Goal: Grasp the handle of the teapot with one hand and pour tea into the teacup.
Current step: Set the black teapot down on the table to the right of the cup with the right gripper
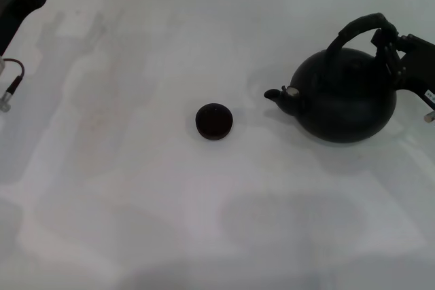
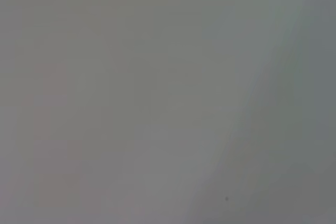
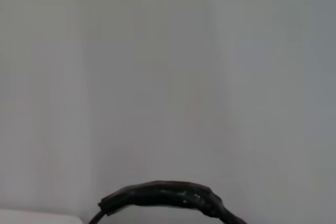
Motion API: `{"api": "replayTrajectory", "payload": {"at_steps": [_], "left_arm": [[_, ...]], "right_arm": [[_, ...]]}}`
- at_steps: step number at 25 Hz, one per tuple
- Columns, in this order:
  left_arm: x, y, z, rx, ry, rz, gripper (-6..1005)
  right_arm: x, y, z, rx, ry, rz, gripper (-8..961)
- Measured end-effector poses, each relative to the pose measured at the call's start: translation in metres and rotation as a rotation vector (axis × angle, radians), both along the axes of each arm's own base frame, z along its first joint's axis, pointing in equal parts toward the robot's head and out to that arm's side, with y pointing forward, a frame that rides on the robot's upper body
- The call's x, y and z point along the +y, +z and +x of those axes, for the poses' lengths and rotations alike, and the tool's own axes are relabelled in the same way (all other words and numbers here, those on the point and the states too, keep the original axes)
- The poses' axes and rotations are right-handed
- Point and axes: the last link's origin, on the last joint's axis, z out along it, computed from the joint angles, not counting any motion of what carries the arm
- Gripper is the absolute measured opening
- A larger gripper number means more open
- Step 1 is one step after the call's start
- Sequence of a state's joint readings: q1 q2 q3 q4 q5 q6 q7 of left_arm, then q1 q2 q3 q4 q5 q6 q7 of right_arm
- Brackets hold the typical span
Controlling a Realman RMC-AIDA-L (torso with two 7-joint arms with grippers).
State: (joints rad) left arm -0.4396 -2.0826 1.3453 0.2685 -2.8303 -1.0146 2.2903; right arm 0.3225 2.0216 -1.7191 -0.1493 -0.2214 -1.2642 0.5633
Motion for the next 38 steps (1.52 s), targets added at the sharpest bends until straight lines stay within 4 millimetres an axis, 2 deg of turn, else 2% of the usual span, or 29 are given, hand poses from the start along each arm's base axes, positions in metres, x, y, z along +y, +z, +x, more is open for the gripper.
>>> {"api": "replayTrajectory", "payload": {"at_steps": [17, 28, 38], "left_arm": [[0.0004, -0.0004, -0.0002, -0.002, 0.004, -0.001, 887], [0.001, 0.0009, -0.0002, -0.002, 0.004, 0.003, 886], [0.0015, 0.0008, -0.0004, 0.0, 0.006, 0.002, 886]], "right_arm": [[0.0096, -0.0085, -0.0052, -0.026, -0.005, -0.04, 113], [0.0073, -0.0067, 0.0024, 0.082, -0.092, -0.082, 249], [0.0038, -0.0066, -0.0065, 0.205, -0.071, -0.169, 743]]}}
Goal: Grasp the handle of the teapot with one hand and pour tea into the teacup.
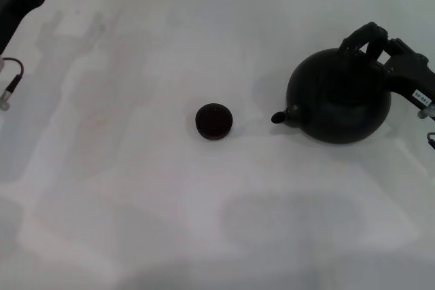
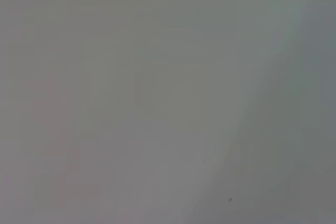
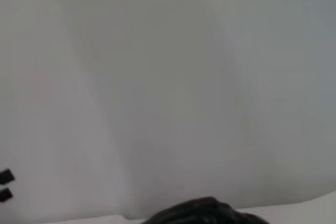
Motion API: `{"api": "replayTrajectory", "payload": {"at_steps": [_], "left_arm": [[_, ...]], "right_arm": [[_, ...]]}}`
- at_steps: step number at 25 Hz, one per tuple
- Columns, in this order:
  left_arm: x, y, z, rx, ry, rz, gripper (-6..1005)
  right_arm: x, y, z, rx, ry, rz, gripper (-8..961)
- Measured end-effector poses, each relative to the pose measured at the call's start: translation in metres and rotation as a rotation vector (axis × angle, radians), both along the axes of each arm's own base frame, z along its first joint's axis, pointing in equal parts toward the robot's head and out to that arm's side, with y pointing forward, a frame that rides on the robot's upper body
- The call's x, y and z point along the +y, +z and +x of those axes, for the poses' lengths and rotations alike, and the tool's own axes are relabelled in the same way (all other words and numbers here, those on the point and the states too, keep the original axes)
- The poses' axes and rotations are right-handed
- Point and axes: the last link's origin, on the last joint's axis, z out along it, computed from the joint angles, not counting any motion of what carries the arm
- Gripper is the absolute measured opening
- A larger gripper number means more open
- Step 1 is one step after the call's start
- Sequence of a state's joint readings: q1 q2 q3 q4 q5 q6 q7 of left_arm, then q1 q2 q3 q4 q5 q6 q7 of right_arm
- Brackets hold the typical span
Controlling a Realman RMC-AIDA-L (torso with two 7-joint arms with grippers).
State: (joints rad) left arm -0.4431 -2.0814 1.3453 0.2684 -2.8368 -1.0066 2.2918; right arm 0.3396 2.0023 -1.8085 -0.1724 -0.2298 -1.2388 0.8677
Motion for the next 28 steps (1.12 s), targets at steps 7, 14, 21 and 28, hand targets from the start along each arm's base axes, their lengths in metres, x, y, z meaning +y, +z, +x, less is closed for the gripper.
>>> {"api": "replayTrajectory", "payload": {"at_steps": [7, 14, 21, 28], "left_arm": [[0.001, 0.001, 0.0, 0.002, -0.003, 0.004, 887], [0.001, 0.002, 0.001, 0.0, -0.007, 0.01, 886], [0.001, 0.003, 0.001, -0.001, -0.007, 0.013, 886], [-0.002, 0.002, 0.007, 0.099, -0.063, 0.053, 887]], "right_arm": [[-0.01, 0.004, 0.004, 0.033, -0.006, 0.008, 880], [-0.026, 0.016, 0.018, 0.054, -0.056, 0.092, 875], [-0.031, 0.028, 0.026, 0.023, -0.062, 0.175, 874], [-0.012, 0.043, 0.021, -0.187, -0.005, 0.402, 873]]}}
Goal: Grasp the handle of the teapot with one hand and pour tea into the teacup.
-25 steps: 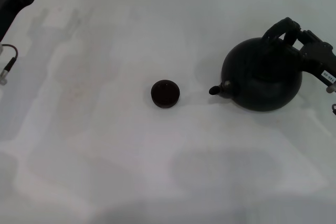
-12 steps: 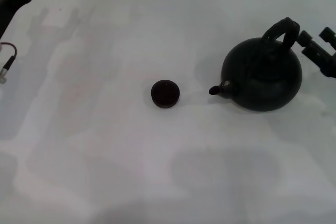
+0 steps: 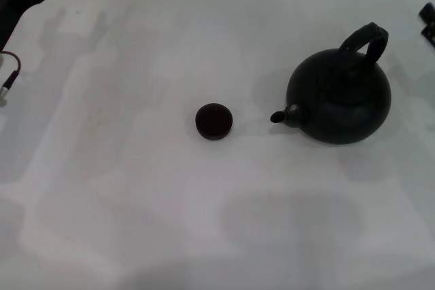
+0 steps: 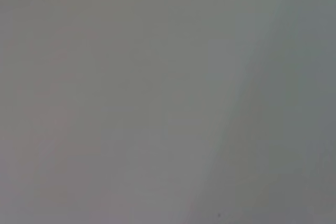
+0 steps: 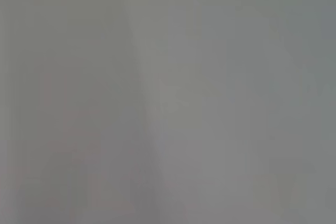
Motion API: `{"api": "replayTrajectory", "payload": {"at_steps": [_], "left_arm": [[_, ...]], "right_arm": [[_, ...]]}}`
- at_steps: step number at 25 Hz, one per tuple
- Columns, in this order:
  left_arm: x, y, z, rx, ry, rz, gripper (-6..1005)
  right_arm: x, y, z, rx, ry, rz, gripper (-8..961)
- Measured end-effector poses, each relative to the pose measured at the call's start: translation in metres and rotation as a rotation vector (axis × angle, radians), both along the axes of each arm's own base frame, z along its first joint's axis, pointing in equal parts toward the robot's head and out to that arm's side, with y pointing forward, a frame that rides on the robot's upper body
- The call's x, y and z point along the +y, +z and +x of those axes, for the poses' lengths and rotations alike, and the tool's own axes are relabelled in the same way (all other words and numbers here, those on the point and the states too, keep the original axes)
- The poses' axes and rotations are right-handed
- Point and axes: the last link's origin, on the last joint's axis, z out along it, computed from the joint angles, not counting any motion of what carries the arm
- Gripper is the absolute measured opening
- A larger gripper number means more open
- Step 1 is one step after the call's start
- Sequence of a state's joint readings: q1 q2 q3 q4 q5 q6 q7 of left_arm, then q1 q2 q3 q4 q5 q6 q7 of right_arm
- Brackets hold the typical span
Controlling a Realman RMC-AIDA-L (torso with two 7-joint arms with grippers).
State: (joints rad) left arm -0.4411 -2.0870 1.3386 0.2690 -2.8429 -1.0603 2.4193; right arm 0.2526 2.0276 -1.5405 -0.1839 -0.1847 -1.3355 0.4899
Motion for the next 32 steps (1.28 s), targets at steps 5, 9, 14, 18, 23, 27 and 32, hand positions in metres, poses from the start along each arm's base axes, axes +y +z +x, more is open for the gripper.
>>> {"api": "replayTrajectory", "payload": {"at_steps": [5, 9, 14, 18, 23, 27, 32], "left_arm": [[-0.001, 0.004, -0.001, -0.005, 0.003, 0.031, 887], [-0.002, 0.012, -0.011, -0.06, 0.06, 0.077, 888], [0.001, 0.012, -0.016, -0.077, 0.105, 0.083, 887], [0.003, 0.012, -0.017, -0.071, 0.109, 0.083, 887], [0.003, 0.012, -0.016, -0.066, 0.103, 0.082, 887], [0.002, 0.01, -0.015, -0.062, 0.094, 0.078, 887], [0.001, 0.012, -0.015, -0.064, 0.09, 0.088, 887]], "right_arm": [[0.012, 0.021, 0.003, -0.073, -0.037, 0.172, 872], [0.014, 0.032, 0.007, -0.075, -0.077, 0.246, 871], [0.014, 0.034, 0.015, -0.073, -0.13, 0.257, 872], [0.013, 0.032, 0.019, -0.074, -0.153, 0.247, 872], [0.013, 0.032, 0.02, -0.07, -0.158, 0.24, 871], [0.01, 0.029, 0.016, -0.05, -0.132, 0.227, 872], [0.011, 0.027, 0.016, -0.034, -0.131, 0.211, 871]]}}
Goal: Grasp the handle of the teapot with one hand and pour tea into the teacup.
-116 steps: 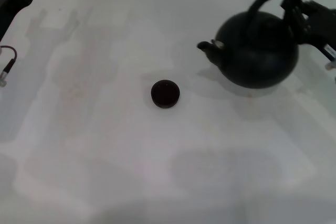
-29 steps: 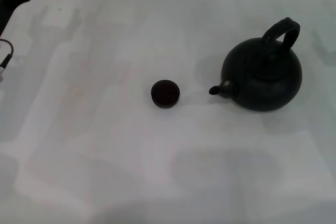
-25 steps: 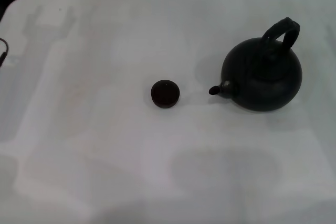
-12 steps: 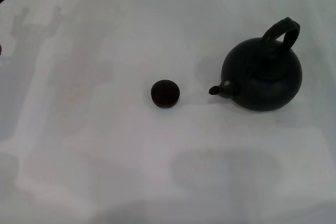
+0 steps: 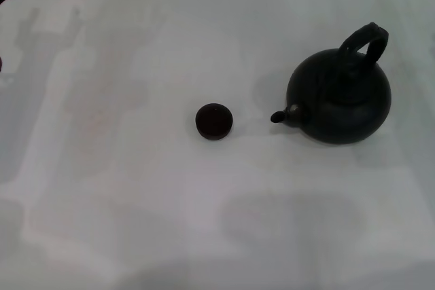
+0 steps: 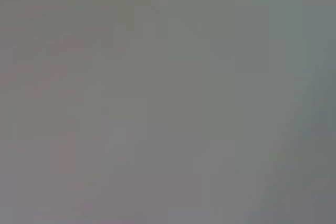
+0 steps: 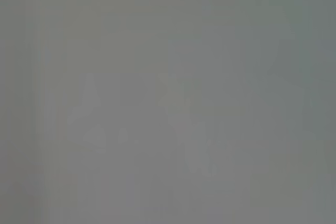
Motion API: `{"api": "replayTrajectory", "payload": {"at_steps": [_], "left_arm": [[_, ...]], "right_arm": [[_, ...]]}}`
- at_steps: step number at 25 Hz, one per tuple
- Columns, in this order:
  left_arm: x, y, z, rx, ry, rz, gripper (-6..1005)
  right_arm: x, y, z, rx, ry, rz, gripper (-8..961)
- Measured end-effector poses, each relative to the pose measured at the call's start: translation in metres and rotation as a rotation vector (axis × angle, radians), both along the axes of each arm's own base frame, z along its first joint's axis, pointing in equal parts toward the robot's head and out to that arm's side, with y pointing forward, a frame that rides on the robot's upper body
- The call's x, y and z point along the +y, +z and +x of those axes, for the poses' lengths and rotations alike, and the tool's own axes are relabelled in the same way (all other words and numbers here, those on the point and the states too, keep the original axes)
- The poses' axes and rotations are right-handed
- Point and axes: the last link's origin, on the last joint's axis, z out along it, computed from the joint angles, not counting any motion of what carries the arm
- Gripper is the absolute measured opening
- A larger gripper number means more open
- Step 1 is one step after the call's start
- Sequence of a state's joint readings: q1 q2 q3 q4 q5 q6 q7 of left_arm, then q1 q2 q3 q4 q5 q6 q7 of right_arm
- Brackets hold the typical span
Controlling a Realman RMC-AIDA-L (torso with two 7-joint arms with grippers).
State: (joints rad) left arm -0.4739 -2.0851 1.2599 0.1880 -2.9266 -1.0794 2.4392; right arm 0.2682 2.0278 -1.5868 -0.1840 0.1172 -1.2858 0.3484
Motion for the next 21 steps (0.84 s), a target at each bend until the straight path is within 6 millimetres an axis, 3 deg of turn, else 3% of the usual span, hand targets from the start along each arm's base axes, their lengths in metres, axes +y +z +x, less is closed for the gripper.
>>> {"api": "replayTrajectory", "payload": {"at_steps": [21], "left_arm": [[-0.0028, -0.0026, -0.0024, 0.002, 0.007, -0.009, 887]], "right_arm": [[-0.0093, 0.001, 0.0023, 0.01, 0.008, 0.009, 871]]}}
